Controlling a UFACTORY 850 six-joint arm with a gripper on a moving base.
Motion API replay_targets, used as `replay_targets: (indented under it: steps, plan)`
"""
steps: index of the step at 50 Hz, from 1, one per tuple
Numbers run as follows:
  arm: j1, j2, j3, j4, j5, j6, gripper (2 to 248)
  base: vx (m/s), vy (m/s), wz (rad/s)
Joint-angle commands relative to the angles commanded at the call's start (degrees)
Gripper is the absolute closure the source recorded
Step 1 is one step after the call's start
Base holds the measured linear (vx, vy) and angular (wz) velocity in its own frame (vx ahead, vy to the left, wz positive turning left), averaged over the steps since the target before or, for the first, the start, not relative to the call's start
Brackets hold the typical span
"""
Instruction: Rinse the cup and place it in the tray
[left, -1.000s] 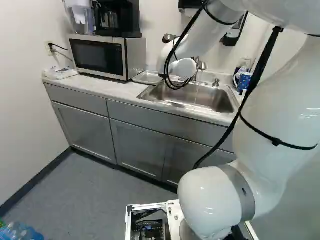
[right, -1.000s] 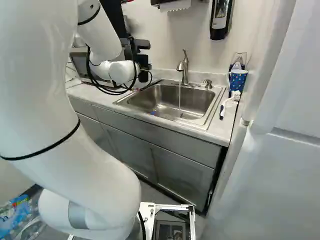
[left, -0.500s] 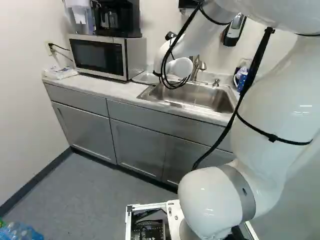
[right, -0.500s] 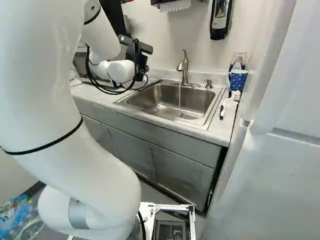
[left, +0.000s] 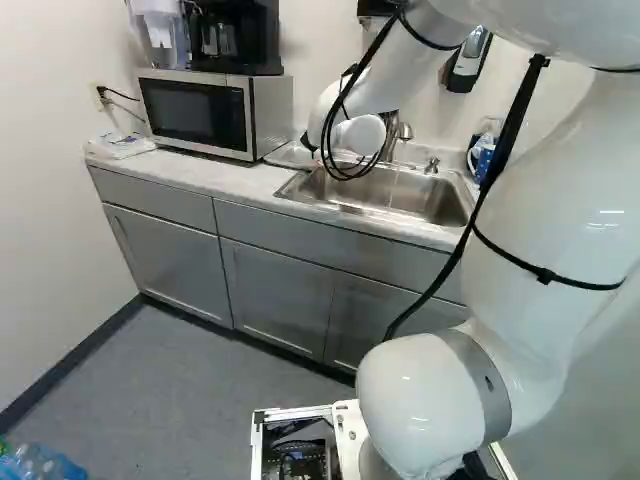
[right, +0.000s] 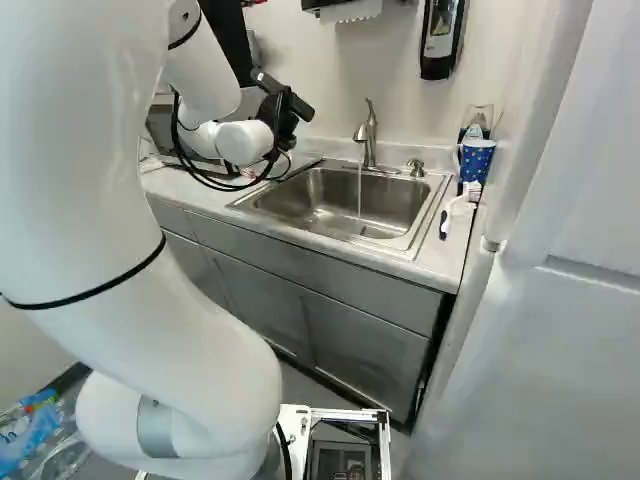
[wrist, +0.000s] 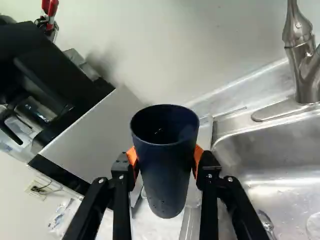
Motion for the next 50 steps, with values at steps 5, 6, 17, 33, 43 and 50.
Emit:
replay_targets:
  steps: [5,6,17,33,43,50]
  plan:
    - [0.0,0.0,0.0,0.0,0.0,3.0,126,0.0,0.0,0.0]
    - [0.0,0.0,0.0,0.0,0.0,3.6,126,0.0,0.0,0.0]
    - [0.0,0.0,0.0,0.0,0.0,10.2,126,0.0,0.0,0.0]
    - [0.0,0.0,0.0,0.0,0.0,19.9,126,0.0,0.0,0.0]
    - [0.0,0.0,0.0,0.0,0.0,25.9,126,0.0,0.0,0.0]
    - [0.0,0.0,0.0,0.0,0.0,30.1,126,0.0,0.0,0.0]
